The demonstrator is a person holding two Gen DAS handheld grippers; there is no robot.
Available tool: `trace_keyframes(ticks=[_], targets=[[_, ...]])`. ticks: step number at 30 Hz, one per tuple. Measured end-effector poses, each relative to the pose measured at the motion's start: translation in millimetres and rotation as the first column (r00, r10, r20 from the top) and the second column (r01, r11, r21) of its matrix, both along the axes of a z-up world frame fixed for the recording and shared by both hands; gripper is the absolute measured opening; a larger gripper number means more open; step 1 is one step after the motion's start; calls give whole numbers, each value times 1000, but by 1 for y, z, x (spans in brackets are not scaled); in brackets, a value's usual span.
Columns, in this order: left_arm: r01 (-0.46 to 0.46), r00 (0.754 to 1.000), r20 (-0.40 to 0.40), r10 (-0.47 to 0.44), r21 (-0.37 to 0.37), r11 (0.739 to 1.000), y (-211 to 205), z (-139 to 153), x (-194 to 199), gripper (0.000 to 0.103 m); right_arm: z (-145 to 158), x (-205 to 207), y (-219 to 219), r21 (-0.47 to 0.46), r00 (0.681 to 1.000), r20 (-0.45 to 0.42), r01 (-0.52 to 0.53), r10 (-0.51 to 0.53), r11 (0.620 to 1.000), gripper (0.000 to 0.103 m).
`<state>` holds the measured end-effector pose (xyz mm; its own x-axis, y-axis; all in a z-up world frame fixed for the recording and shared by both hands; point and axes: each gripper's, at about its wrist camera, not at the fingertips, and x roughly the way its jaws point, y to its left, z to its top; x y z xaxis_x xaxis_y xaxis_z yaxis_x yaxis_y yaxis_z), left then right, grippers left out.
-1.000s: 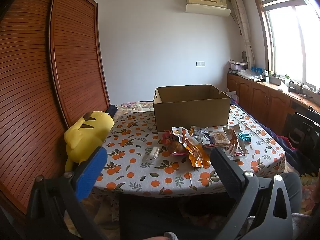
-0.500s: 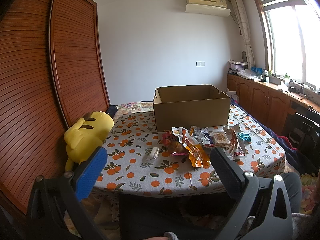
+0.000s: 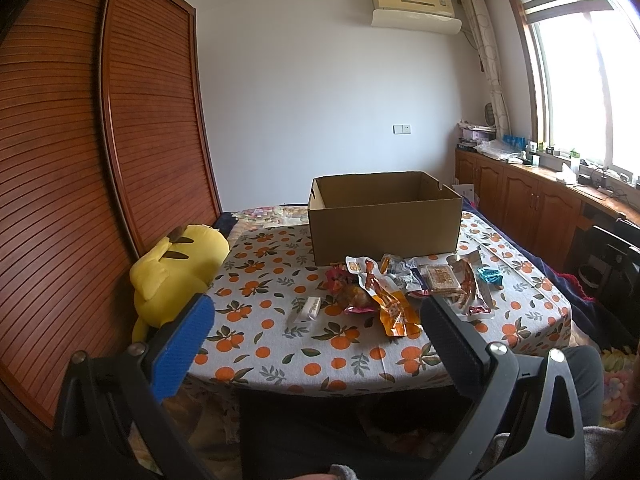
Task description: Organize snacks
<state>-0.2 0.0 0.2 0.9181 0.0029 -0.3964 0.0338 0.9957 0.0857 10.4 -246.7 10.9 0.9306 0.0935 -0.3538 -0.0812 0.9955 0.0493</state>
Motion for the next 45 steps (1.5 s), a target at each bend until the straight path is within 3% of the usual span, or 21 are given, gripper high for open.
trace_keyframes(ticks=[37, 45], targets=[[4, 1000, -8, -4, 1, 1000, 2, 6, 0, 103, -2, 1, 2, -2, 1000, -5, 0, 0, 1000, 103], [5, 998, -57, -6, -4, 1000, 2, -14, 12, 103, -16, 7, -5, 5, 999, -40, 12, -12, 1000, 103]])
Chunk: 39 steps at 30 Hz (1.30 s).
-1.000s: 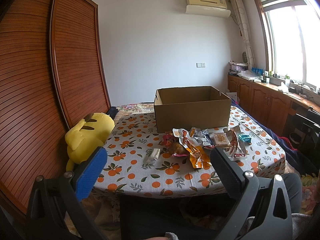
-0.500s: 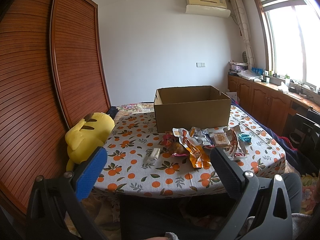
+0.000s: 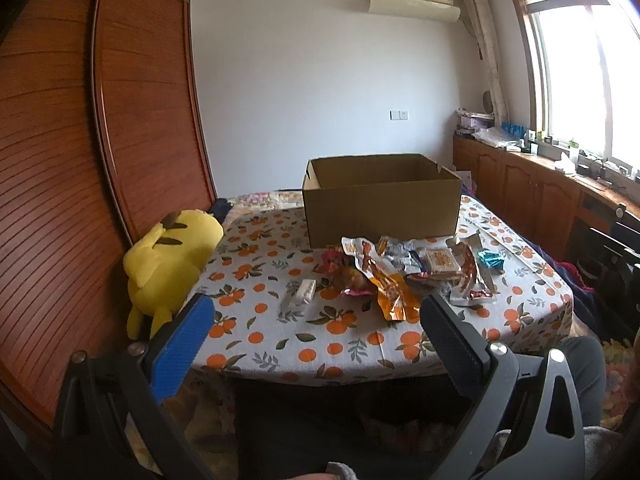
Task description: Organize snacks
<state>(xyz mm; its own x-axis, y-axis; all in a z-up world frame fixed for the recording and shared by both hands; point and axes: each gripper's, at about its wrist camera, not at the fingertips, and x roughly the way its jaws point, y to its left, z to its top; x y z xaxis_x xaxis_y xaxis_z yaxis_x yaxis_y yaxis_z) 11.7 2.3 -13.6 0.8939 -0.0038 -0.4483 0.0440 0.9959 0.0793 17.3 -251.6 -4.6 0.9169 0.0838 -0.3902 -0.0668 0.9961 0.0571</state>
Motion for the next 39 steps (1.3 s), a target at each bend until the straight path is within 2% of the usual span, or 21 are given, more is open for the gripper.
trace_keyframes(ticks=[12, 17, 24, 34, 39], targets=[[25, 997, -72, -27, -23, 999, 1, -12, 41, 103, -18, 31, -14, -35, 999, -27, -34, 33, 999, 103], [55, 993, -98, -60, -58, 997, -1, -17, 64, 103, -27, 50, -18, -39, 997, -54, -62, 60, 997, 103], [112, 981, -141, -131, -134, 985, -7, -28, 99, 103, -42, 82, -20, -52, 989, -115, -105, 98, 993, 103], [128, 977, -161, -138, -70, 989, -16, -51, 143, 101, -81, 145, -32, -70, 956, -255, -167, 144, 983, 99], [144, 969, -188, -160, -93, 985, -16, -64, 160, 101, -103, 180, -47, -23, 930, -329, -180, 163, 983, 92]])
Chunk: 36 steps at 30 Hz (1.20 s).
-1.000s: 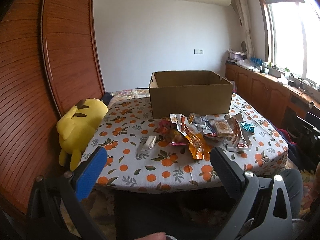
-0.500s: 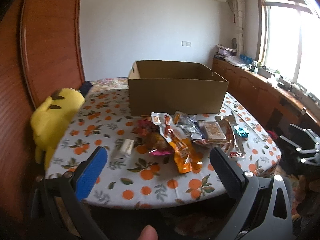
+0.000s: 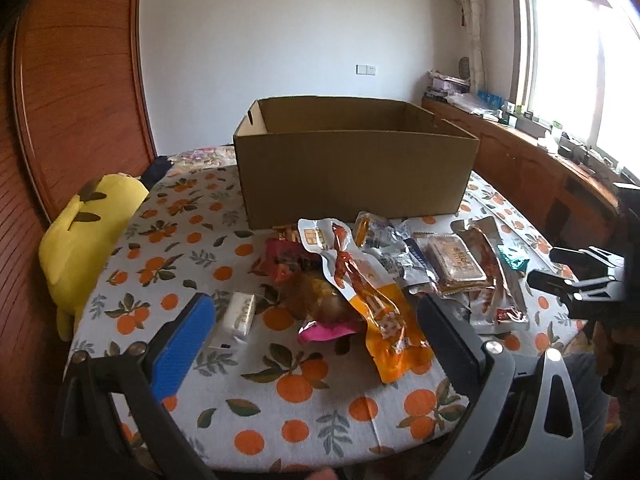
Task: Organize snacks
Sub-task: 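Reach the right gripper to the teal wrapped candy and close on it, then grasp the orange-and-white chicken-feet pouch with the left gripper while the right holds the candy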
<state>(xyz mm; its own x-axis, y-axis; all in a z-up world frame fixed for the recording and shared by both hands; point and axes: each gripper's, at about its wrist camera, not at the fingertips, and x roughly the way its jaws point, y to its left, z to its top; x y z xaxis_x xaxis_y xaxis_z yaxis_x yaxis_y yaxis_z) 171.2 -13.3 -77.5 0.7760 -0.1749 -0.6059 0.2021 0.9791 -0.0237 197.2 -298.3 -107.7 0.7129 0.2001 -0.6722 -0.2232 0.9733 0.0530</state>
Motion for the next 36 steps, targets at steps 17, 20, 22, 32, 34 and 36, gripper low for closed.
trace_keyframes(ticks=[17, 20, 22, 32, 34, 36], targets=[[-6, 999, -33, 6, -26, 1000, -14, -18, 37, 98, -32, 55, -32, 209, 994, -108, 32, -9, 977, 67], [-16, 997, -75, 12, -46, 999, -15, -25, 50, 99, -33, 52, -32, 186, 996, -91, 37, -21, 982, 58], [-14, 997, -71, 13, -24, 1000, -20, -28, 53, 99, -34, 48, -25, 115, 997, -67, 40, -33, 992, 52], [-22, 987, -158, 20, -6, 1000, -35, -43, 84, 98, -37, 44, -22, 89, 998, -41, 44, -41, 995, 47], [-23, 987, -161, 21, -11, 1000, -37, -44, 88, 98, -37, 45, -21, 84, 998, -36, 45, -42, 995, 47], [-23, 986, -165, 24, 7, 1000, -41, -47, 93, 98, -37, 46, -19, 77, 999, -34, 45, -43, 996, 47]])
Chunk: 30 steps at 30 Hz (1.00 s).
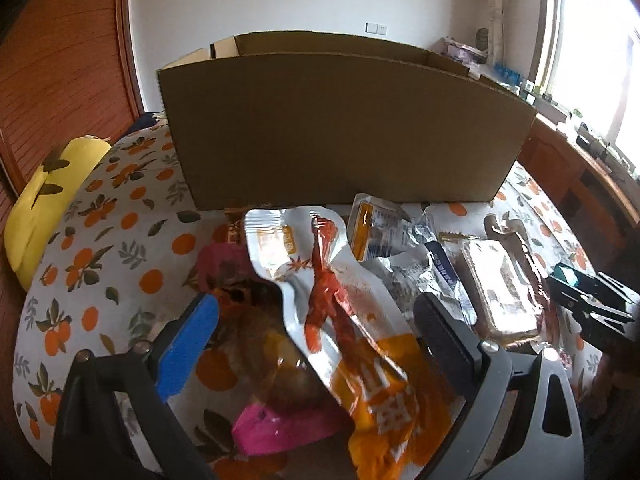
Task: Organize snacks
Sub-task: 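Grasp the orange-and-white chicken-feet pouch with the left gripper while the right holds the candy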
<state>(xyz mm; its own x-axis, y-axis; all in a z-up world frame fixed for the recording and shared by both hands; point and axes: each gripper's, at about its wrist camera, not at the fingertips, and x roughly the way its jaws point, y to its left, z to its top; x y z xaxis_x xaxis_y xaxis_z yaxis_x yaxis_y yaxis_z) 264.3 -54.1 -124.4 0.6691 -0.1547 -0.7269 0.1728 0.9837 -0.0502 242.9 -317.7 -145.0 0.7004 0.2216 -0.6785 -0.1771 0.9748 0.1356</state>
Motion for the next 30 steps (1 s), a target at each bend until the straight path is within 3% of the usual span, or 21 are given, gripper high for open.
trace_keyframes(ticks=[4, 8, 12, 15, 21, 22, 30], targets=[[-6, 1000, 2, 6, 51, 999, -5, -5, 7, 98, 0, 0, 0, -3, 1000, 2, -1, 1, 1000, 47], [-3, 1000, -4, 3, 41, 999, -5, -5, 9, 97, 0, 0, 0, 6, 1000, 3, -2, 2, 1000, 47], [-1, 1000, 6, 1, 31, 1000, -2, -6, 5, 82, -1, 0, 0, 5, 1000, 3, -2, 2, 1000, 47], [-14, 999, 37, 12, 61, 998, -3, -3, 0, 60, -1, 0, -1, 6, 1000, 4, -5, 5, 1000, 47], [-27, 999, 41, 24, 55, 998, 2, -1, -2, 53, -1, 0, 0, 3, 1000, 6, -9, 9, 1000, 47], [-21, 999, 45, 19, 47, 999, 3, 1, -3, 40, -1, 0, 0, 3, 1000, 6, -10, 10, 1000, 47], [-3, 999, 39, 2, 11, 1000, 9, 6, -9, 37, -1, 0, 0, 2, 1000, 6, -8, 8, 1000, 47]])
